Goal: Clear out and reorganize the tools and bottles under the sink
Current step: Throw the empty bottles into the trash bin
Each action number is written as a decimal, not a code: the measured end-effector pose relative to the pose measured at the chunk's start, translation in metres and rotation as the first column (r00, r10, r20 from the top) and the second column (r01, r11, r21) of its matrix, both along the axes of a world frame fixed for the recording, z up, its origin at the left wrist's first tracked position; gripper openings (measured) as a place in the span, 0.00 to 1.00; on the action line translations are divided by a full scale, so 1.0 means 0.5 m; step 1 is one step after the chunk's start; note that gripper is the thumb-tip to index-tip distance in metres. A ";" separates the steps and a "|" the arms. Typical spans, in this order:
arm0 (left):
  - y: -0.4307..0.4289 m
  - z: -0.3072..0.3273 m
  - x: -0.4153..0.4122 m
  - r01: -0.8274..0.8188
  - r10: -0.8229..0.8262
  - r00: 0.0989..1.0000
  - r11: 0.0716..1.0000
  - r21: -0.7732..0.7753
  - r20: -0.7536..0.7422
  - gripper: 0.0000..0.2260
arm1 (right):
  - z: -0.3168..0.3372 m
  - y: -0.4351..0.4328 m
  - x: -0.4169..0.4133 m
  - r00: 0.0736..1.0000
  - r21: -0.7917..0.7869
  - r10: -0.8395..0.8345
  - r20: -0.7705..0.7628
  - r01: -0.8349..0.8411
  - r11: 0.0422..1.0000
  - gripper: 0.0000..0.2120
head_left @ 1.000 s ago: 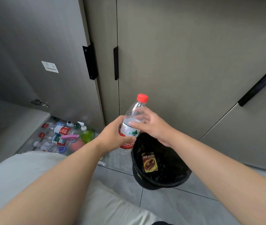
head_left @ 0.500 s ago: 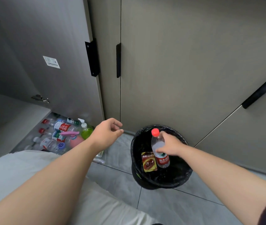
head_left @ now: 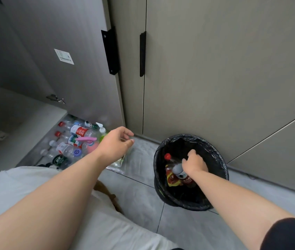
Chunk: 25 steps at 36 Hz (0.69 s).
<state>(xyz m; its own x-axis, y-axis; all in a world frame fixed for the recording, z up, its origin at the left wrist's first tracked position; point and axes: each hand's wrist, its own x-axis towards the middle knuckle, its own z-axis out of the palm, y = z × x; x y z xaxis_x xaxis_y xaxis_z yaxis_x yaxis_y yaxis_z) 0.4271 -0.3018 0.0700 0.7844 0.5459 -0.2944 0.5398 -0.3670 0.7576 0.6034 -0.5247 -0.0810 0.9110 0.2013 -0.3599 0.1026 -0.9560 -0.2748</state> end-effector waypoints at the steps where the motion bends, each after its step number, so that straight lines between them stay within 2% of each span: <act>1: 0.004 0.000 0.001 -0.001 0.002 1.000 1.000 -0.006 0.009 0.09 | 0.010 0.005 0.001 1.000 0.033 -0.002 0.026 0.001 0.999 0.07; 2: 0.008 0.003 0.001 0.000 0.000 1.000 1.000 -0.012 0.018 0.08 | 0.021 0.011 0.000 0.999 0.081 -0.007 0.052 0.002 0.997 0.05; 5: 0.044 0.024 0.005 -0.006 0.007 0.999 1.000 -0.030 0.046 0.06 | 0.066 0.049 -0.007 0.985 0.302 0.004 0.174 -0.057 0.952 0.08; 8: 0.116 0.065 -0.006 -0.063 0.065 0.996 0.997 -0.038 0.055 0.05 | 0.124 0.123 -0.031 0.952 0.534 0.116 0.283 -0.257 0.806 0.08; 12: 0.233 0.104 -0.069 -0.153 0.153 0.988 0.988 -0.017 0.030 0.06 | 0.214 0.254 -0.086 0.896 0.674 0.309 0.317 -0.443 0.592 0.08; 15: 0.315 0.097 -0.141 -0.263 0.264 0.964 0.964 -0.039 0.017 0.05 | 0.255 0.360 -0.130 0.842 0.699 0.457 0.286 -0.510 0.502 0.07; 18: 0.380 0.054 -0.226 -0.390 0.391 0.920 0.919 -0.052 -0.005 0.03 | 0.263 0.467 -0.164 0.770 0.673 0.603 0.207 -0.559 0.484 0.07; 25: 0.443 -0.116 -0.372 -0.628 0.614 0.778 0.752 -0.202 -0.136 0.07 | 0.177 0.700 -0.203 0.568 0.385 0.822 0.031 -0.766 0.515 0.08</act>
<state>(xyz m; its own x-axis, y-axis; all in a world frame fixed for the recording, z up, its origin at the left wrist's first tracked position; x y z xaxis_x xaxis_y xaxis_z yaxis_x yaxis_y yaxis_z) 0.2412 -0.0802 0.0120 0.2736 0.8201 -0.5026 0.6341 0.2391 0.7353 0.5019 -0.1745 0.0077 0.2553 0.9400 -0.2265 0.7079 -0.3413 -0.6184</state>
